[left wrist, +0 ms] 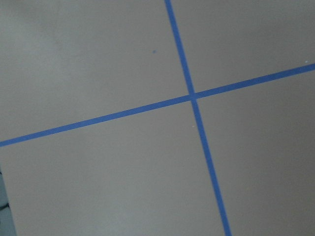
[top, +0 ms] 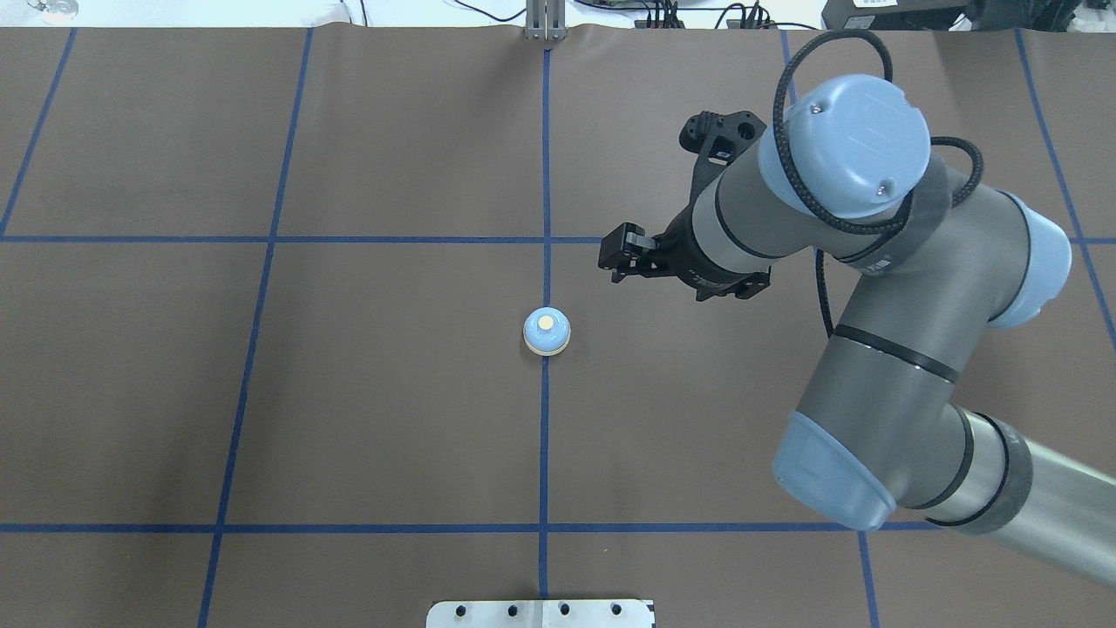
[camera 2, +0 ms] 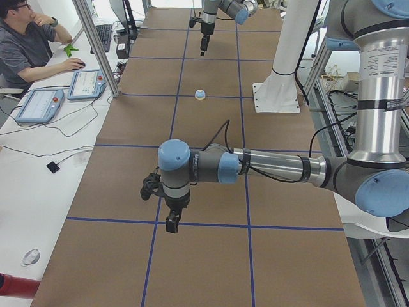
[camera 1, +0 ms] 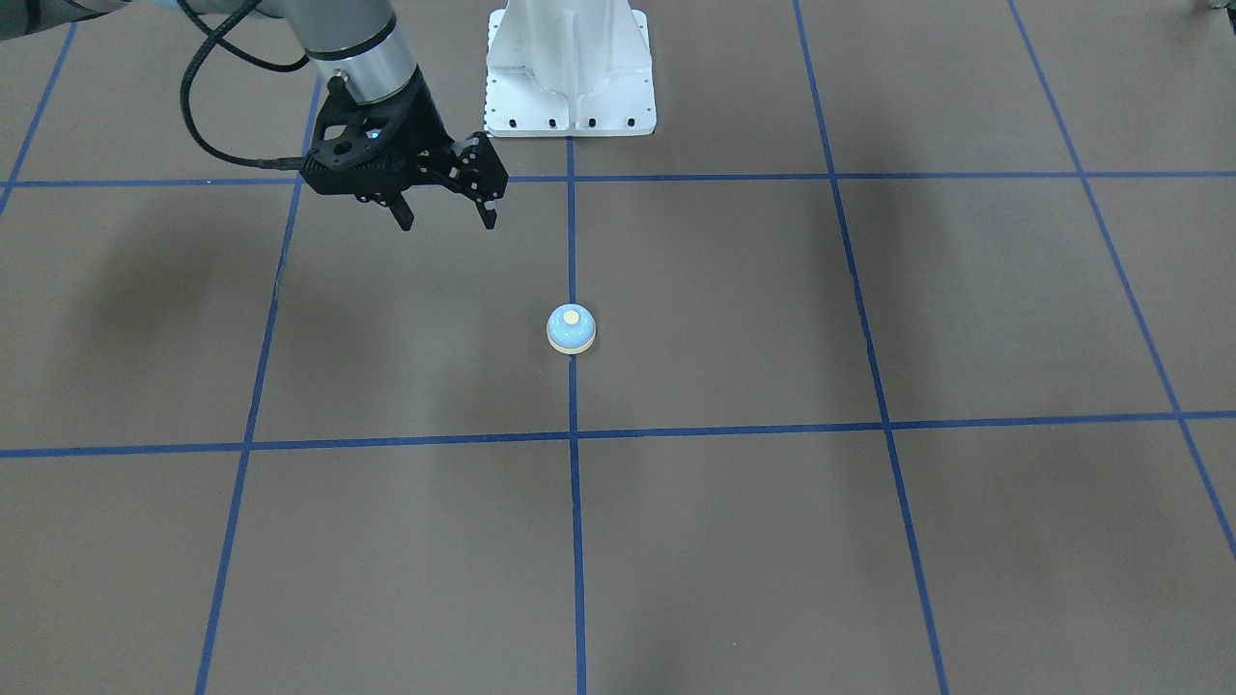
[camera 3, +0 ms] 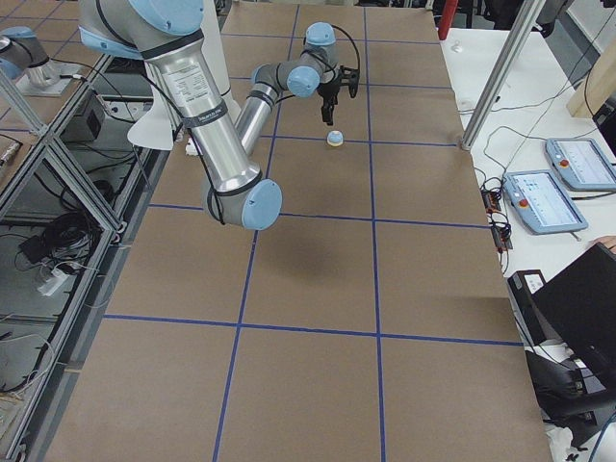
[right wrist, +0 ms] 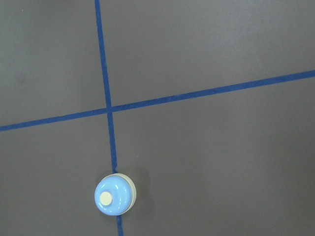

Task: Place and press bell with both arms
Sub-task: 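Lower the right gripper over the bell's top button, then press the bell's button down with the right gripper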

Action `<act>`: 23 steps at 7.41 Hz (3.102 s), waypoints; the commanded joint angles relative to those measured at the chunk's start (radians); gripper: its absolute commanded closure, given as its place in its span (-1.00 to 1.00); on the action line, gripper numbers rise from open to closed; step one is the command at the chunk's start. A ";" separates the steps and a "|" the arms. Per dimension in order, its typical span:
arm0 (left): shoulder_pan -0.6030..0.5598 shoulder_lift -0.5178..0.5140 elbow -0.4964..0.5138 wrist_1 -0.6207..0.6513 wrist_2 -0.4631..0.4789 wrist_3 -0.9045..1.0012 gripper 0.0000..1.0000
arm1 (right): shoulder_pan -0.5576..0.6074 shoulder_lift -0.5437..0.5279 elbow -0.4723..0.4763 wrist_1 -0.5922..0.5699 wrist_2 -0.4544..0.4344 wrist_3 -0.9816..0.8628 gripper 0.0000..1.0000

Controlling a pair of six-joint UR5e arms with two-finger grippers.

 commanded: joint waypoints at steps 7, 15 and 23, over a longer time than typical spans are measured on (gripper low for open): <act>-0.062 0.133 0.016 -0.116 -0.211 0.004 -1.00 | -0.130 0.281 -0.363 -0.062 -0.123 -0.177 -0.99; -0.060 0.130 0.016 -0.117 -0.211 0.004 -1.00 | -0.119 0.290 -0.543 0.081 -0.137 -0.193 1.00; -0.060 0.128 0.015 -0.119 -0.209 0.005 -1.00 | -0.128 0.310 -0.601 0.098 -0.132 -0.180 1.00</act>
